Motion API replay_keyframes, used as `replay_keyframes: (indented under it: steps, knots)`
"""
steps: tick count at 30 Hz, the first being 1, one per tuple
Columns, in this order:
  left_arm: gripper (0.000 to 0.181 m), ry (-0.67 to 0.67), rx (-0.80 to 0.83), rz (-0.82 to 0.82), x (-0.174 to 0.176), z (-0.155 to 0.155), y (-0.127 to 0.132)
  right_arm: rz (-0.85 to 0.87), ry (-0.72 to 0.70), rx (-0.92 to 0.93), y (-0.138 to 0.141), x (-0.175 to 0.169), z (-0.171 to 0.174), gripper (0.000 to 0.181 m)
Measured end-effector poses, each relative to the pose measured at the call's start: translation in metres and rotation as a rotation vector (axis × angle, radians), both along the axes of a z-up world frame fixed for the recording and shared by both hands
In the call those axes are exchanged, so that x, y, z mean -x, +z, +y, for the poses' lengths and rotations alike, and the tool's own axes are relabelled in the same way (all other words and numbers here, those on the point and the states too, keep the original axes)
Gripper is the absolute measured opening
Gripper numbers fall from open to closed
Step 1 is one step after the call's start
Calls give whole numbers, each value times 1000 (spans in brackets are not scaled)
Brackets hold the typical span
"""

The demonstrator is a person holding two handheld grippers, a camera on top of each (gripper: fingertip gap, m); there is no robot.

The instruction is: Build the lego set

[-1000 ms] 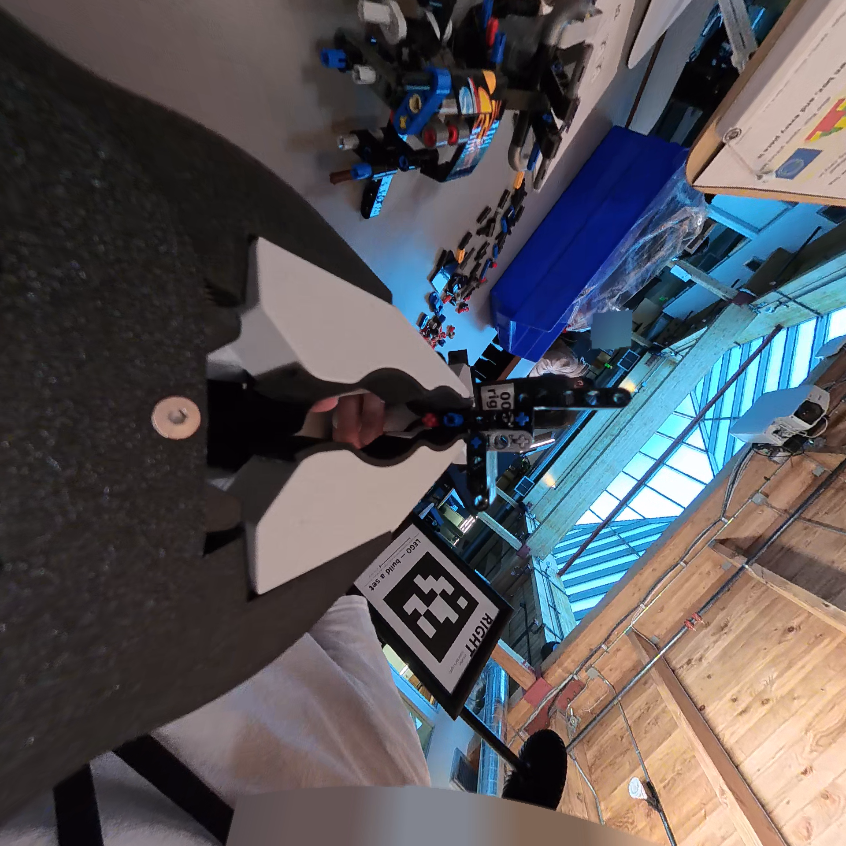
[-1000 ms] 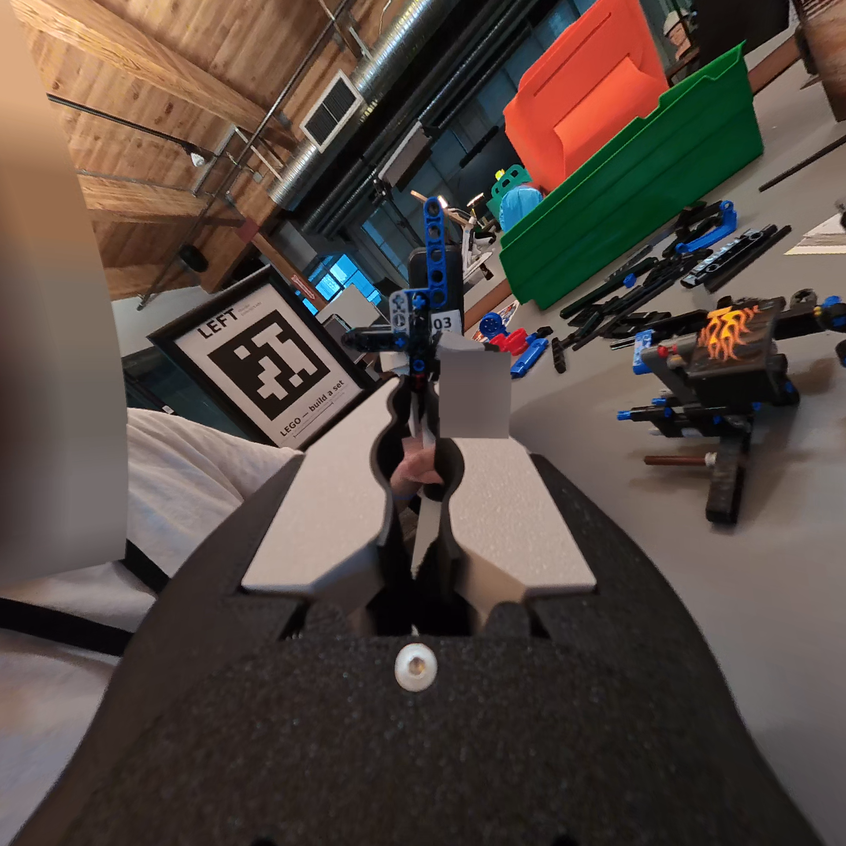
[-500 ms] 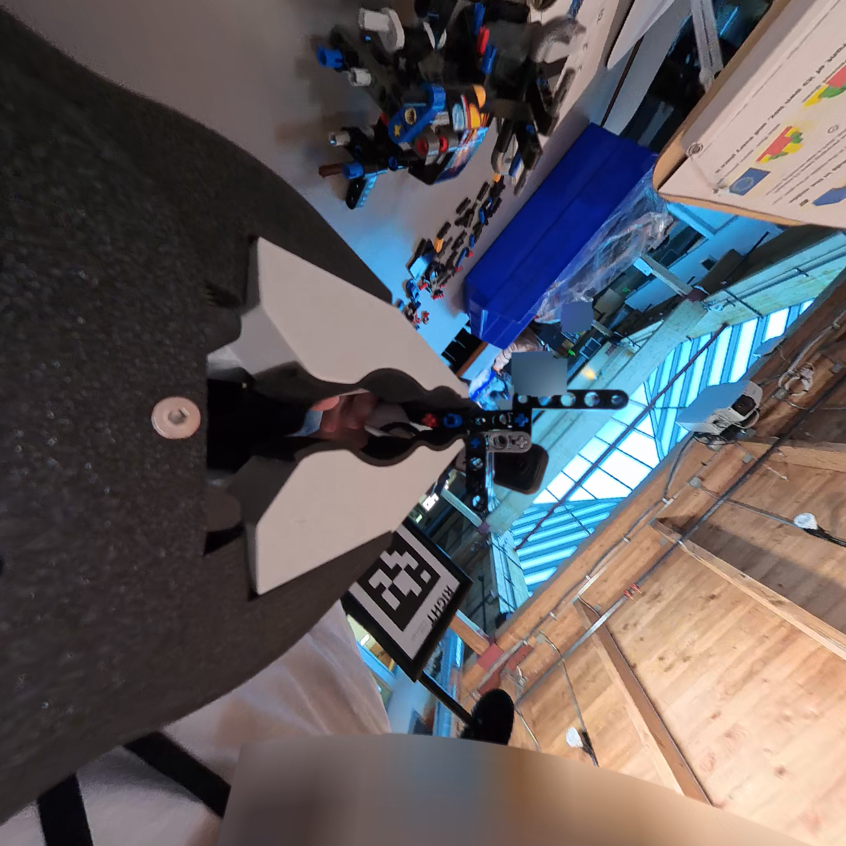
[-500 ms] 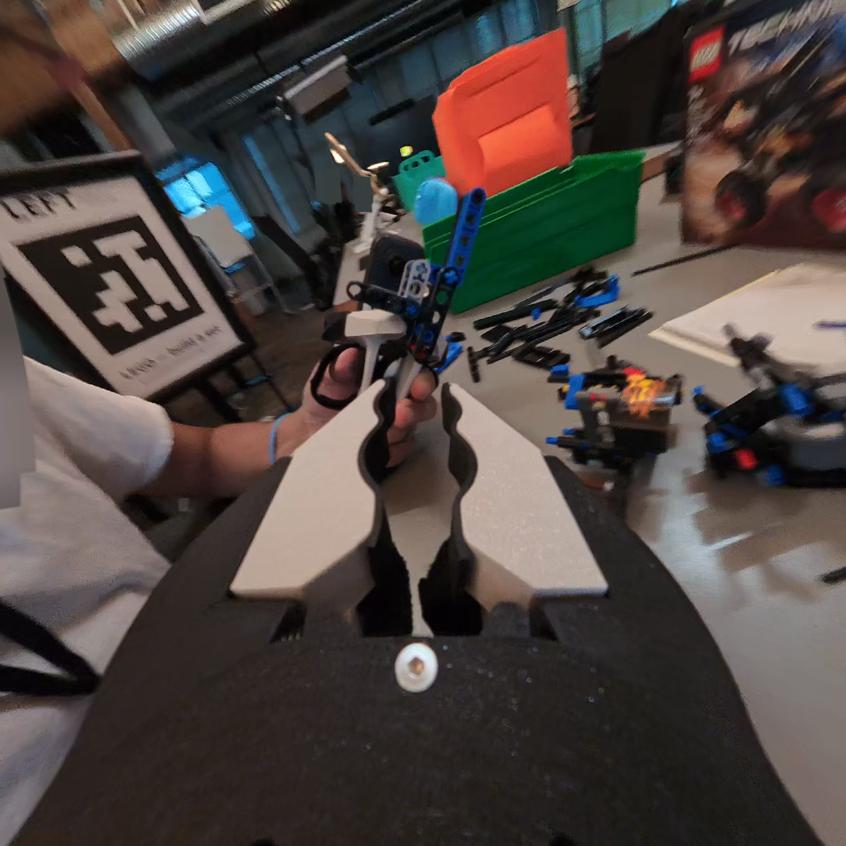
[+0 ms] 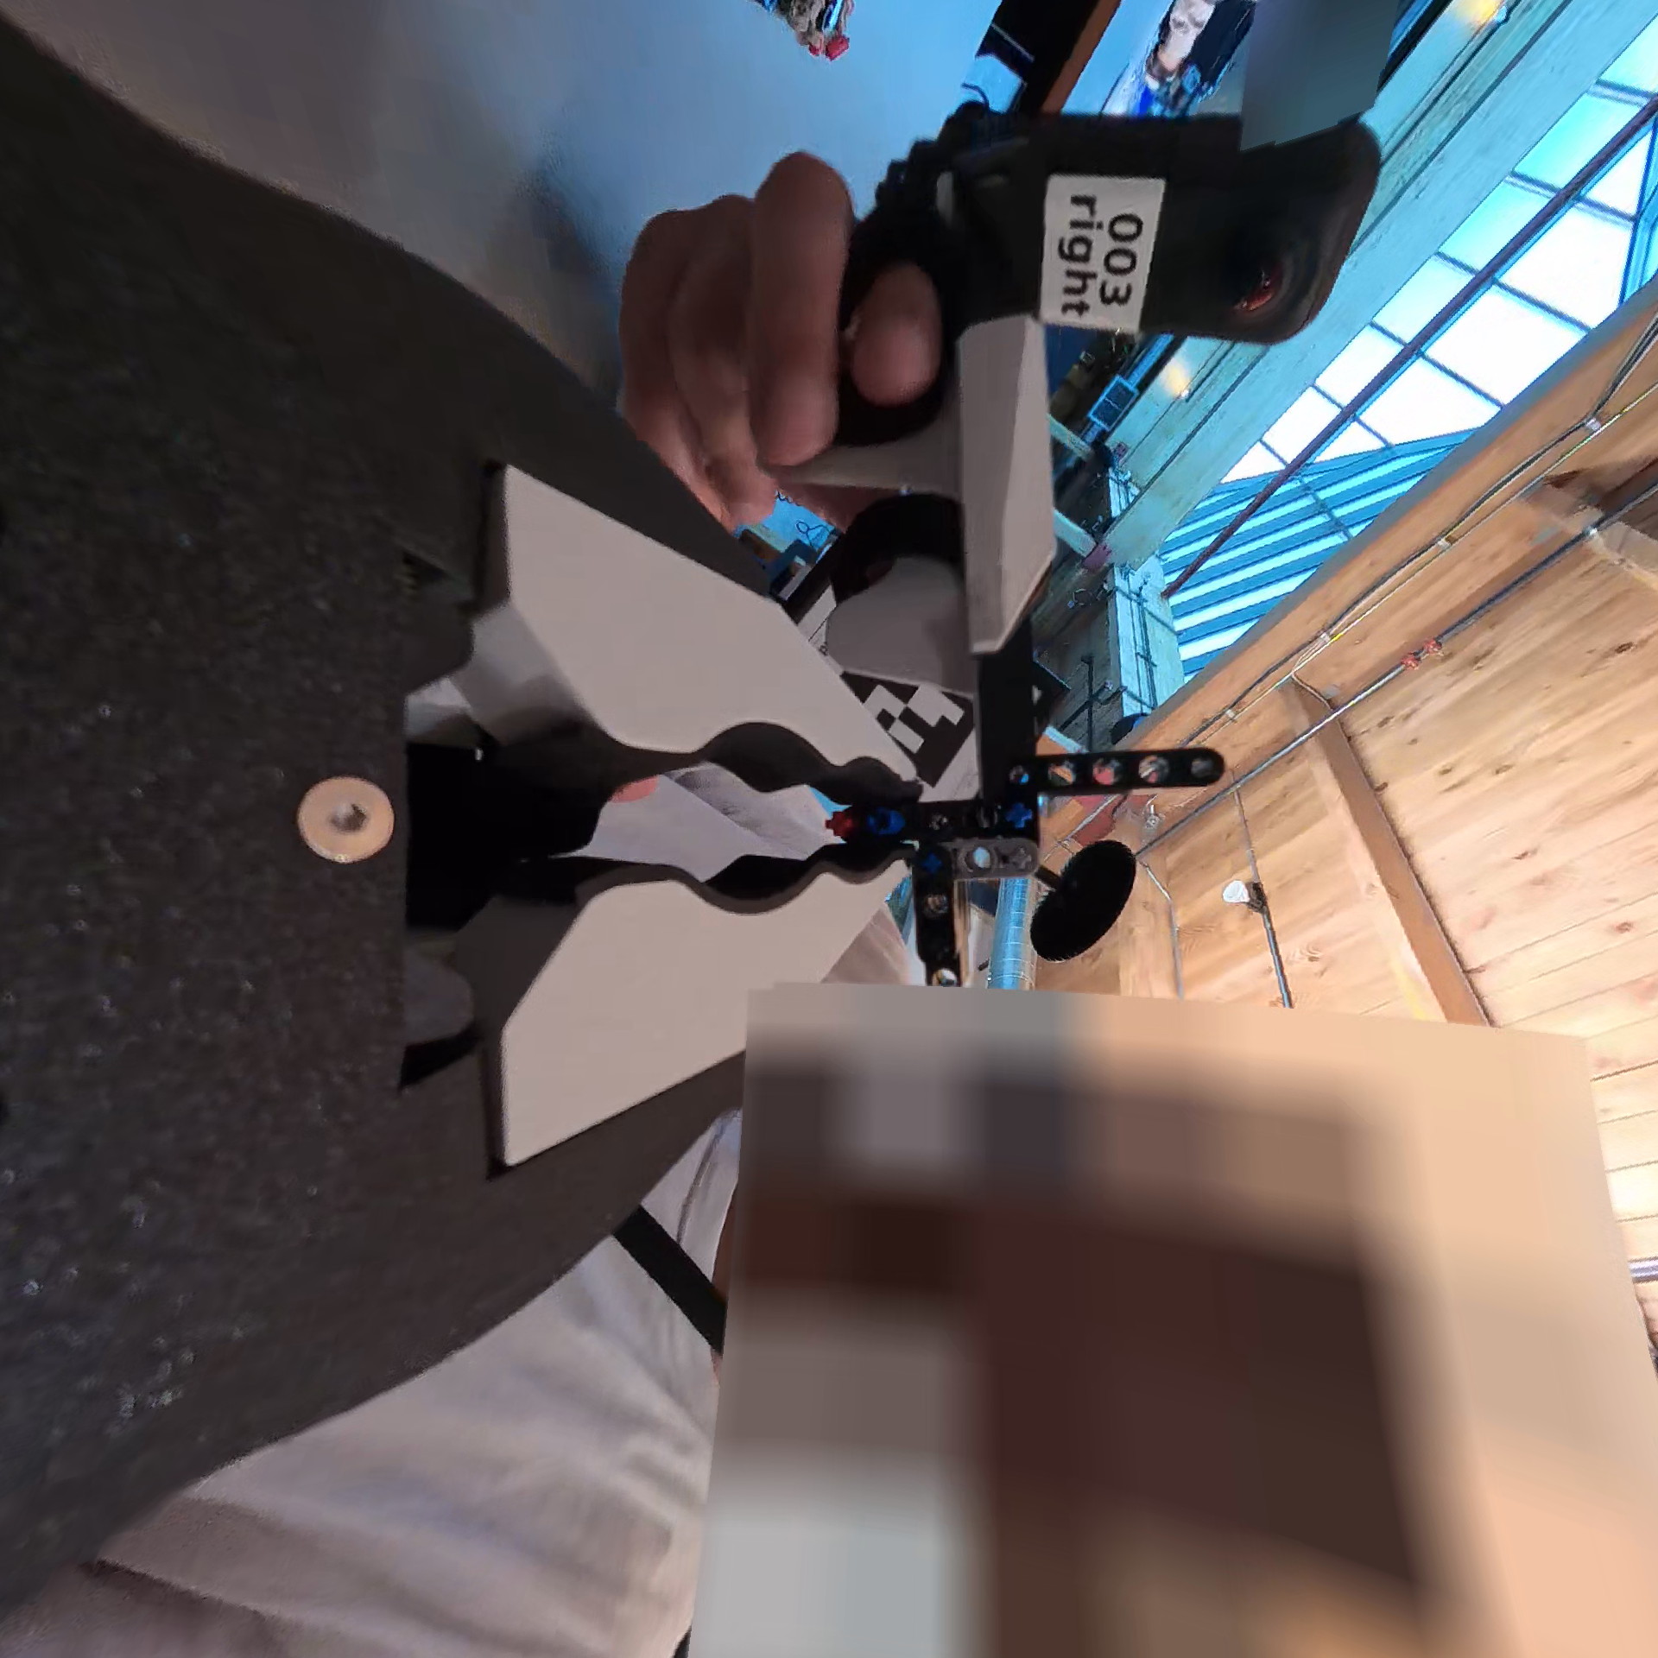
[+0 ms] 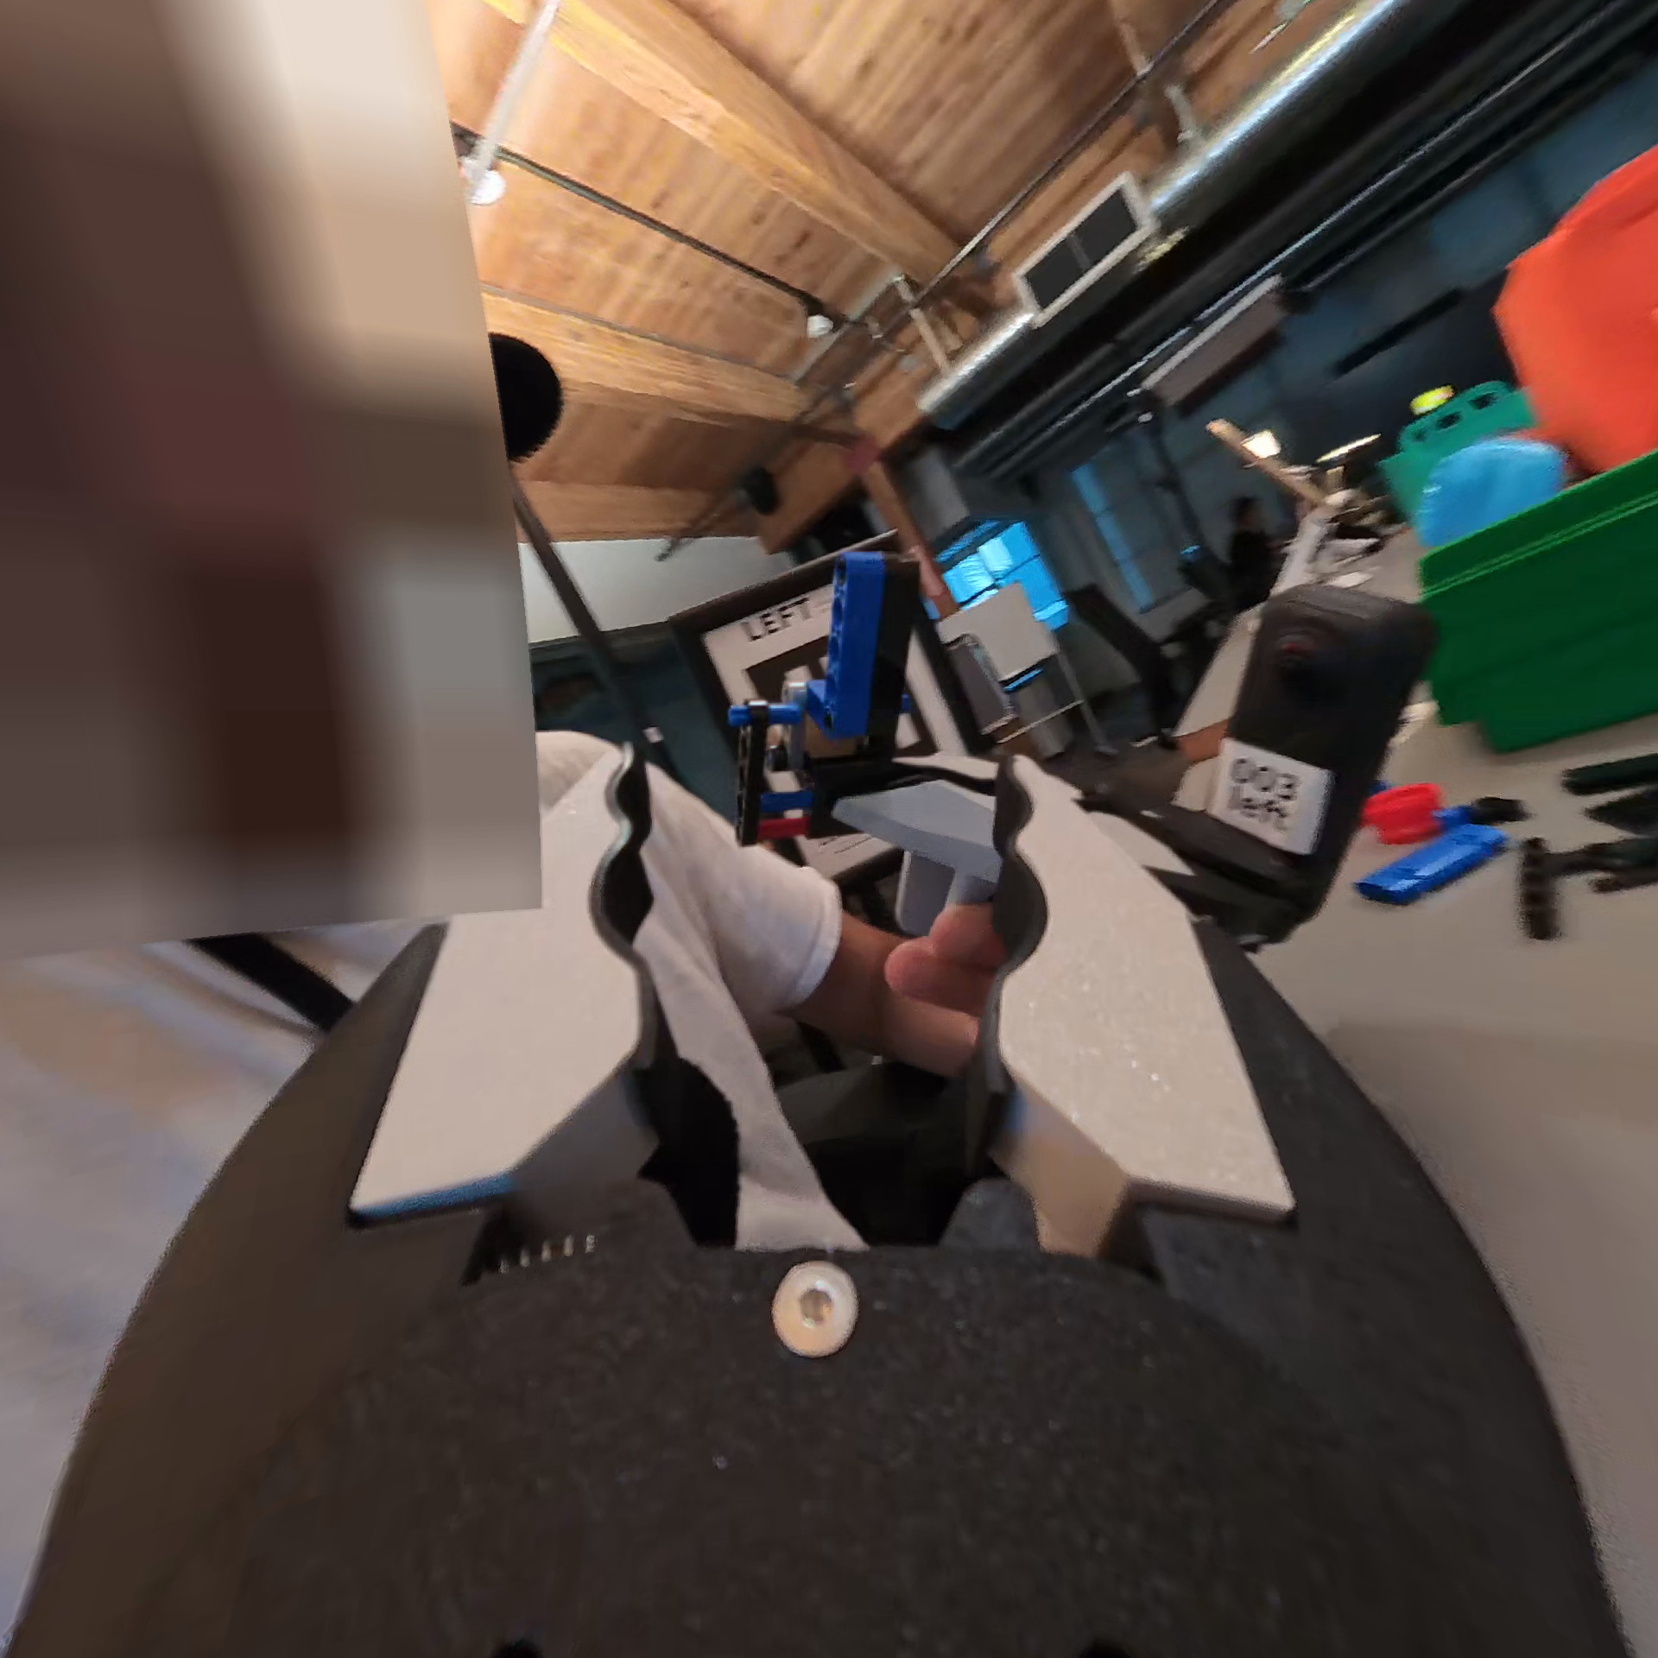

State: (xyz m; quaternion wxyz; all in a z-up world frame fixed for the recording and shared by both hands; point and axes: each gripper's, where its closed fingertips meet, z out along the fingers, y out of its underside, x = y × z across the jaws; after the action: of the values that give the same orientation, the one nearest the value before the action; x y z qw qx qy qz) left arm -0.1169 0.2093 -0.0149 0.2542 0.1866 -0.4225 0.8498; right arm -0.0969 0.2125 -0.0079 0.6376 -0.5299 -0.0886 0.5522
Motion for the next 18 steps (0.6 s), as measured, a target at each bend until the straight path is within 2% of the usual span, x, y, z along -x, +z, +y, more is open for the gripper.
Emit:
replay_keyframes:
  steps: [2,4,7,11,18]
  knots:
    - [6,-51,15,-18,6,-6,3,20,66,-11,1,12,-3,83]
    - [6,-72,35,-28,7,-12,6,13,91,-34,1,22,-4,80]
    - [6,-103,11,-16,6,-23,2,32,121,-45,3,28,-5,62]
    - [6,-107,26,3,4,-22,2,78,141,-92,9,27,-12,40]
    - [6,-104,66,12,5,-19,5,51,91,-112,10,30,-9,39]
